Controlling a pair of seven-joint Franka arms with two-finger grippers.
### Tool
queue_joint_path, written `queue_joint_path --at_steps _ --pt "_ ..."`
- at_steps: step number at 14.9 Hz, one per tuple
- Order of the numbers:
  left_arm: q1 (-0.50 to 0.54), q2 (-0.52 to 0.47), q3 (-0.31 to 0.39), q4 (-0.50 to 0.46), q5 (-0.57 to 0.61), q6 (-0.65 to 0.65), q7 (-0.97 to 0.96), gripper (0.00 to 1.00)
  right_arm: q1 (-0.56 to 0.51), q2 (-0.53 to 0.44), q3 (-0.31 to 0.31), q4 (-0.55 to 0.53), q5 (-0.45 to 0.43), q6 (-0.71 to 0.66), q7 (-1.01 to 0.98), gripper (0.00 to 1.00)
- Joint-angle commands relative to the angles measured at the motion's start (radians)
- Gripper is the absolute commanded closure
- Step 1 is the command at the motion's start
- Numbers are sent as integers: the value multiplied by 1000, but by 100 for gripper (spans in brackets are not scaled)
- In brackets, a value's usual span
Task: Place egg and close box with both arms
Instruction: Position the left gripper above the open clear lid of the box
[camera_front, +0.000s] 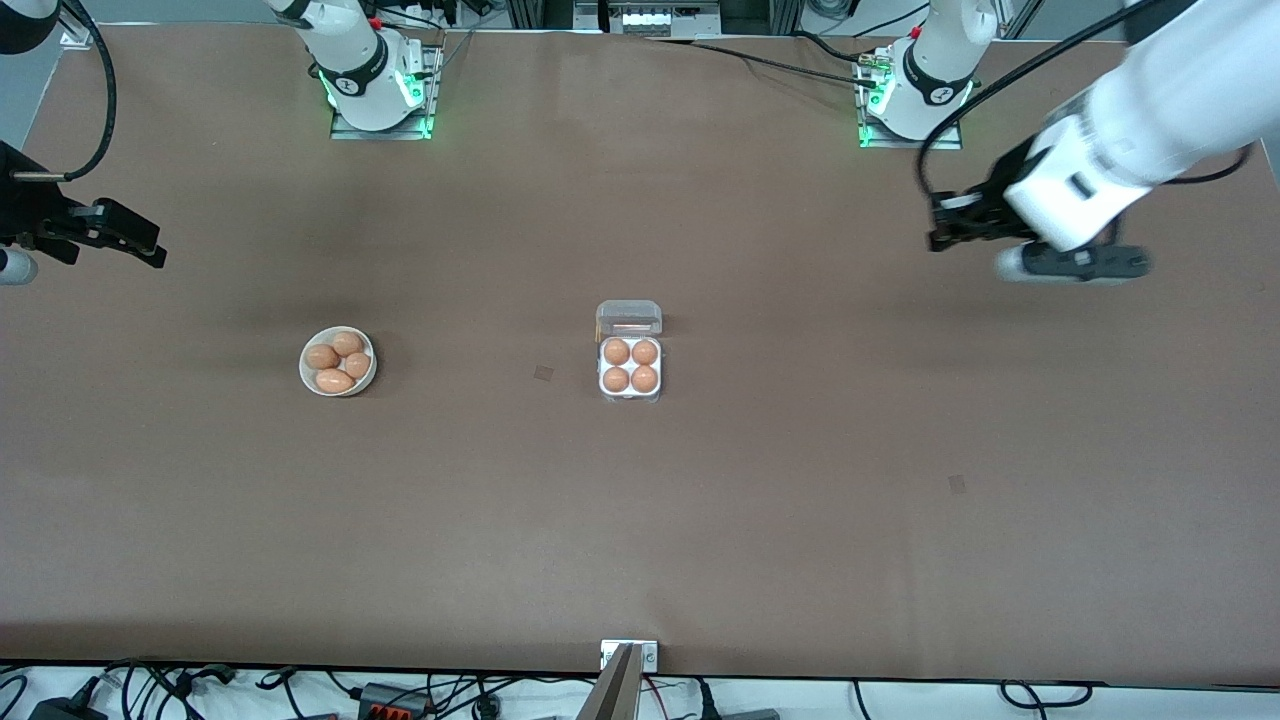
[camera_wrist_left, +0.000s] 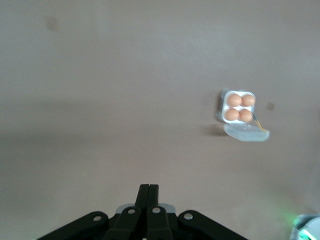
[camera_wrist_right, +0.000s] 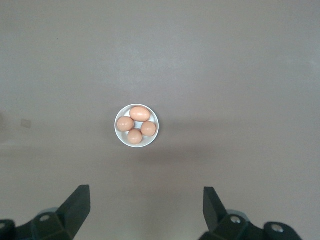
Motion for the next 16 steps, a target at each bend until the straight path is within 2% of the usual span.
queue_joint_path --at_steps 1,3,8,12,16 --pt "-115 111 1 94 -12 1 -52 100 -3 -16 5 -8 -7 11 -13 0" --pt "-167 189 3 137 -1 91 -101 100 -6 -16 5 -8 -4 13 -13 0" --pt "-304 350 4 139 -1 343 -216 100 -2 -22 4 -11 -3 3 -13 0" --pt "-376 444 1 141 -7 432 -251 100 -3 -26 4 -11 0 -6 -11 0" --pt "-399 456 0 138 -9 430 -271 100 -6 -31 -2 -11 -1 -7 -13 0"
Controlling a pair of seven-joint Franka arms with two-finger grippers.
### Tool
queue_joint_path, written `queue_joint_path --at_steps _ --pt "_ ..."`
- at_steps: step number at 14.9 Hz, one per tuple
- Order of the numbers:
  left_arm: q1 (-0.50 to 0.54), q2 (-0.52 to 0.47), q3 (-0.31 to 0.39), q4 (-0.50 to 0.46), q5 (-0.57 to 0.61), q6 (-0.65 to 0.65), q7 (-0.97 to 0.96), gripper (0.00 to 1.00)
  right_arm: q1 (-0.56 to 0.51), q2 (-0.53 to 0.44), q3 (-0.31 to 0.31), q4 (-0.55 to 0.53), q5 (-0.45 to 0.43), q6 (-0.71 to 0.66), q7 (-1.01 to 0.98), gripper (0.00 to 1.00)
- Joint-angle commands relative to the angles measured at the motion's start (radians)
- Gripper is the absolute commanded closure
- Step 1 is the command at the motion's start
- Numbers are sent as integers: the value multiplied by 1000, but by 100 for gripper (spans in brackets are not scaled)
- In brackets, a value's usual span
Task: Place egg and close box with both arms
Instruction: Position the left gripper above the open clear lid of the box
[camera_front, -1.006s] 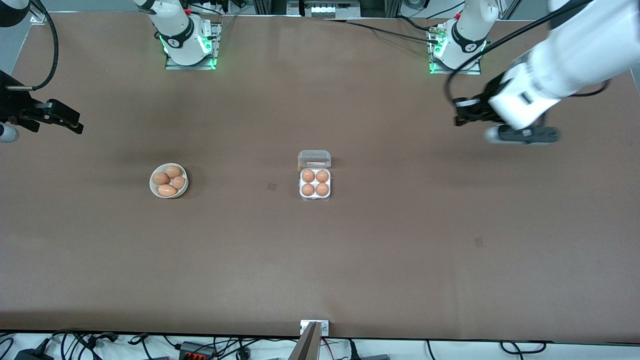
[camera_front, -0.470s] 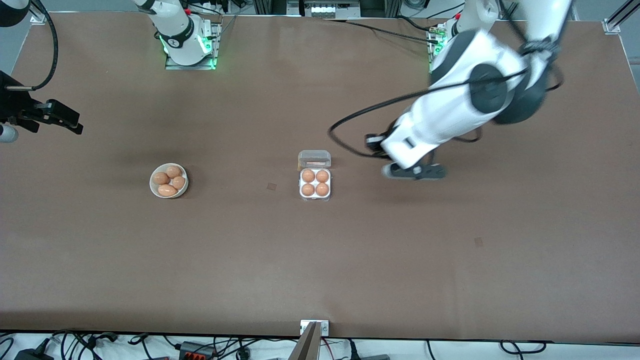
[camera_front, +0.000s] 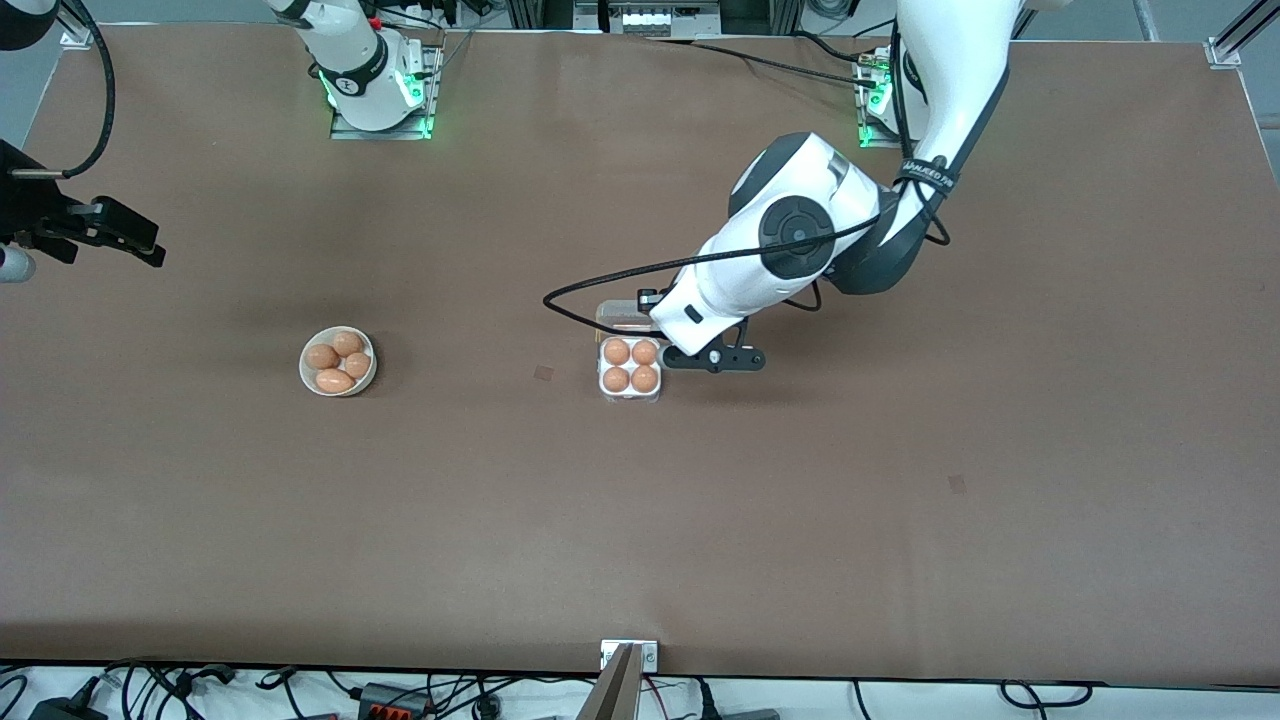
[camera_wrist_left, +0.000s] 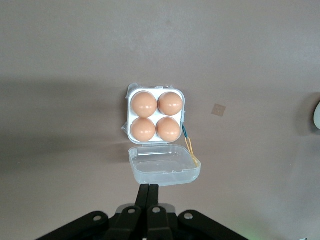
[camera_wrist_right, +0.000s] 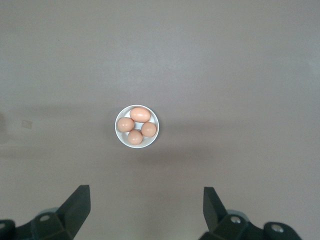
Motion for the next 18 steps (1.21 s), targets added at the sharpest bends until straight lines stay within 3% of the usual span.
queue_joint_path --at_steps 1,10,18 --pt "-40 10 4 33 -6 -15 -52 100 -3 -26 -3 -12 -1 -11 -13 0" --pt "-105 13 6 -11 8 -42 -120 100 26 -33 -25 -15 -1 -25 -13 0" --pt "-158 75 7 -25 74 -28 -141 100 23 -32 -28 -16 -1 -17 -13 0"
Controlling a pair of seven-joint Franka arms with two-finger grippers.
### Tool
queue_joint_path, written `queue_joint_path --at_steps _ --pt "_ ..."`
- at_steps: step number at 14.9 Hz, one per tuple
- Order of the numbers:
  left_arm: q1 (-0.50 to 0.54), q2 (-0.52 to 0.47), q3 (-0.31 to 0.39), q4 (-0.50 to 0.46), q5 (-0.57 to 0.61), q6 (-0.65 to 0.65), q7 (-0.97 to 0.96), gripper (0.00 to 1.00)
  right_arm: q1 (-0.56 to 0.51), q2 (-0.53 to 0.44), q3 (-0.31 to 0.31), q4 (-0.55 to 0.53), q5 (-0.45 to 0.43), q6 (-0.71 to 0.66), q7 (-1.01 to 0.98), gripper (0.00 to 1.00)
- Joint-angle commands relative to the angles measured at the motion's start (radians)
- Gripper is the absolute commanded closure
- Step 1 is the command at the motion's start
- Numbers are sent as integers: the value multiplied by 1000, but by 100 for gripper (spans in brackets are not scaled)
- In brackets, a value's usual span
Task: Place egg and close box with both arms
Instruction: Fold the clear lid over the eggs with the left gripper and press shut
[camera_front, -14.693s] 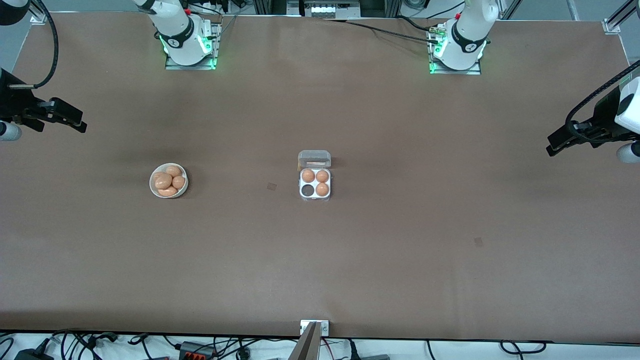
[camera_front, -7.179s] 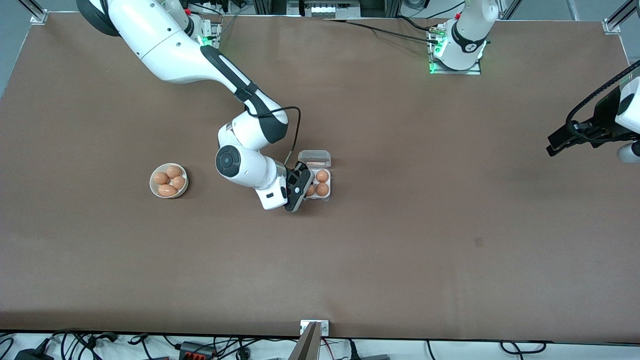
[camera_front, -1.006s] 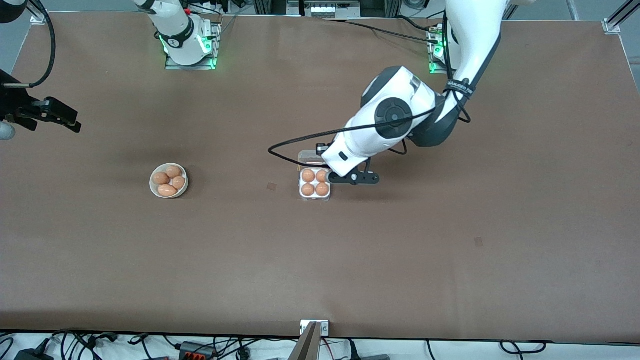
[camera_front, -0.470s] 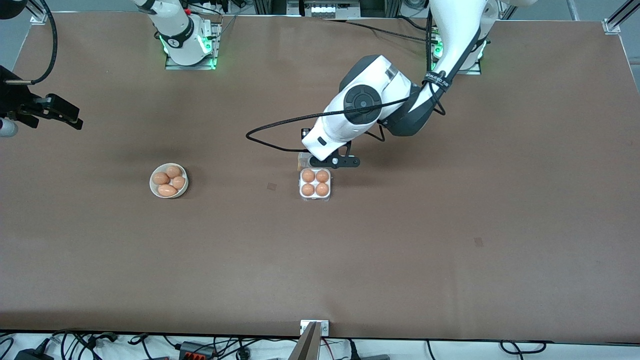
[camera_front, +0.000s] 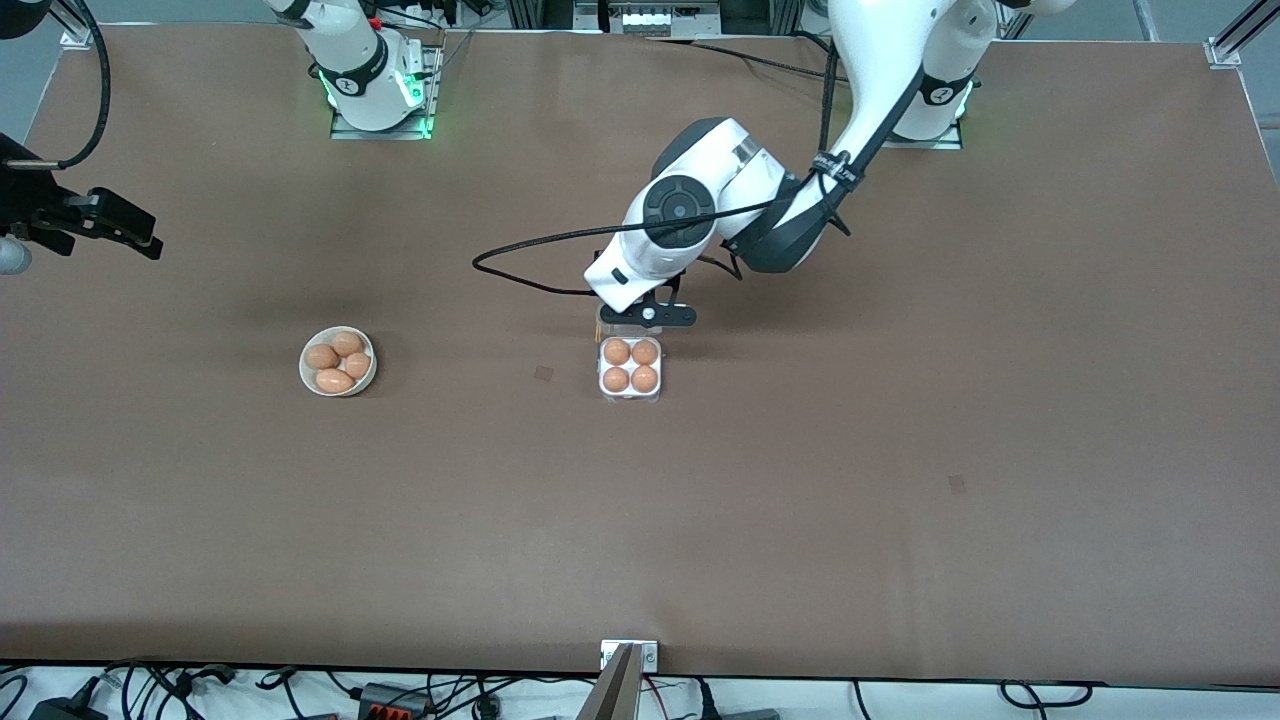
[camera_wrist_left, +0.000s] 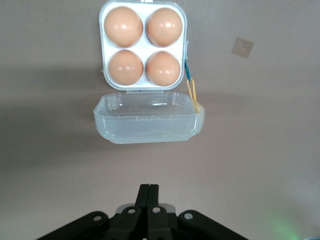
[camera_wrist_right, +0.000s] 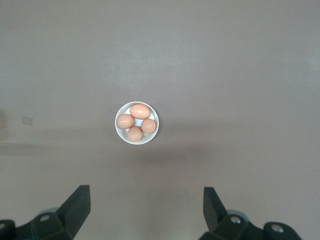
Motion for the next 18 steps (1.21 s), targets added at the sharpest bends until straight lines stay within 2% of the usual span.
queue_joint_path --at_steps 1,3,18 --pt "-11 19 8 3 27 5 -16 100 3 -21 -10 -16 -1 -2 -13 0" --pt "-34 36 7 5 68 15 -24 100 -17 -23 2 -16 -1 -4 -13 0" --pt "-65 136 18 17 114 85 -75 100 -17 -23 2 -19 -3 -10 -13 0"
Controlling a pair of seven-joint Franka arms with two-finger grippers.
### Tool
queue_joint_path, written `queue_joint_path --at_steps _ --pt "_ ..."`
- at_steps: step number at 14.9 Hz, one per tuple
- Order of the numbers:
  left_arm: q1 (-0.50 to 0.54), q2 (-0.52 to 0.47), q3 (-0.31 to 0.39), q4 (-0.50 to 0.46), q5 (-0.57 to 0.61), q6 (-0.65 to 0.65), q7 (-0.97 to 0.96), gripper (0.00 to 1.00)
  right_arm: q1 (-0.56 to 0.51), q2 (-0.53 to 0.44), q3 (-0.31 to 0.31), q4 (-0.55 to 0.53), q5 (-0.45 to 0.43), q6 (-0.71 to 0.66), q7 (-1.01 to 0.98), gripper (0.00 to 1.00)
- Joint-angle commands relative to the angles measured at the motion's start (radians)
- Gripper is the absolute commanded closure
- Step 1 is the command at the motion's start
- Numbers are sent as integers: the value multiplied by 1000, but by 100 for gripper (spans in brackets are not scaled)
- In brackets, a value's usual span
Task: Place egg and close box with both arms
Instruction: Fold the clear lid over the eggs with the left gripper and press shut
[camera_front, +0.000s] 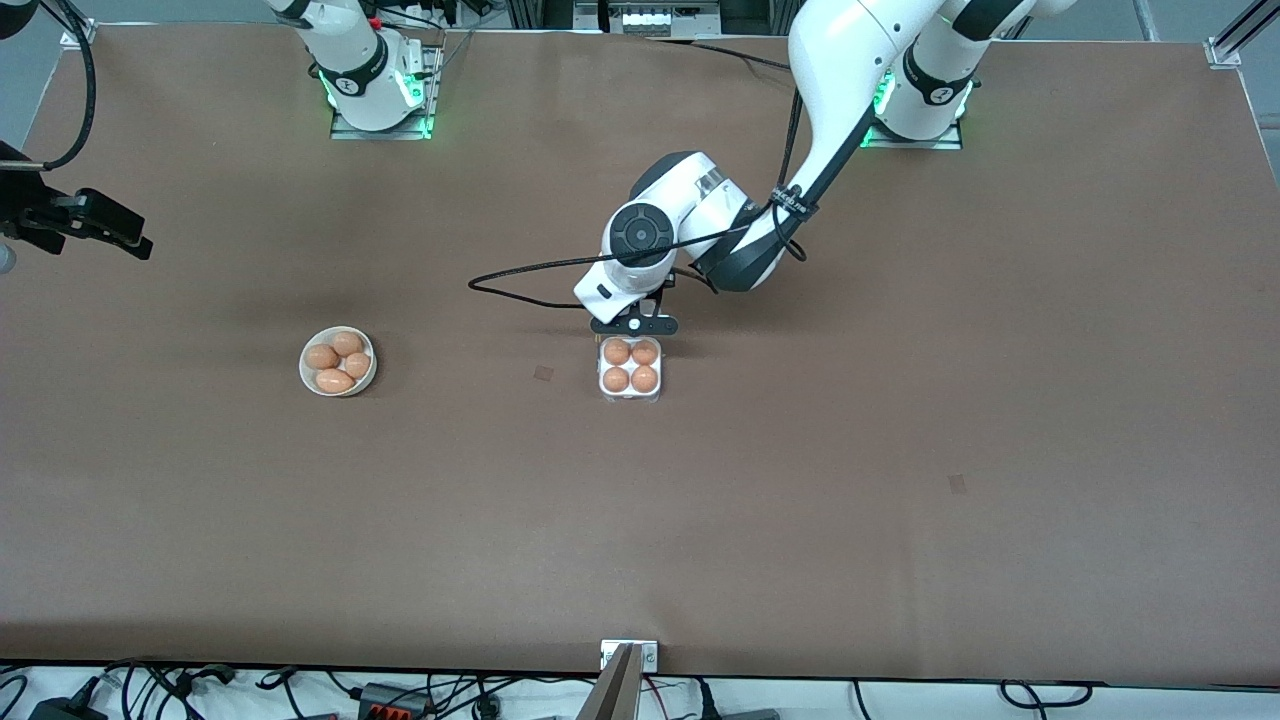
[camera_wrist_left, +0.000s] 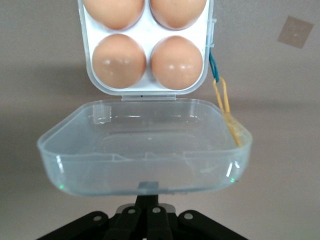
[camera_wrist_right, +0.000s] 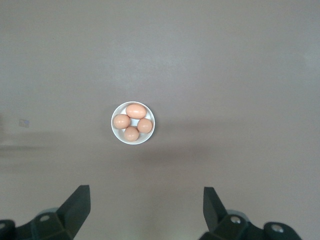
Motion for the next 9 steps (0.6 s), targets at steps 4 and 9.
queue_joint_path --at_steps 4,9 --pt "-6 30 32 59 23 71 -3 100 2 -24 3 -23 -1 -24 -13 0" --pt "17 30 32 90 43 195 37 100 1 -23 3 -25 -1 -18 -13 0"
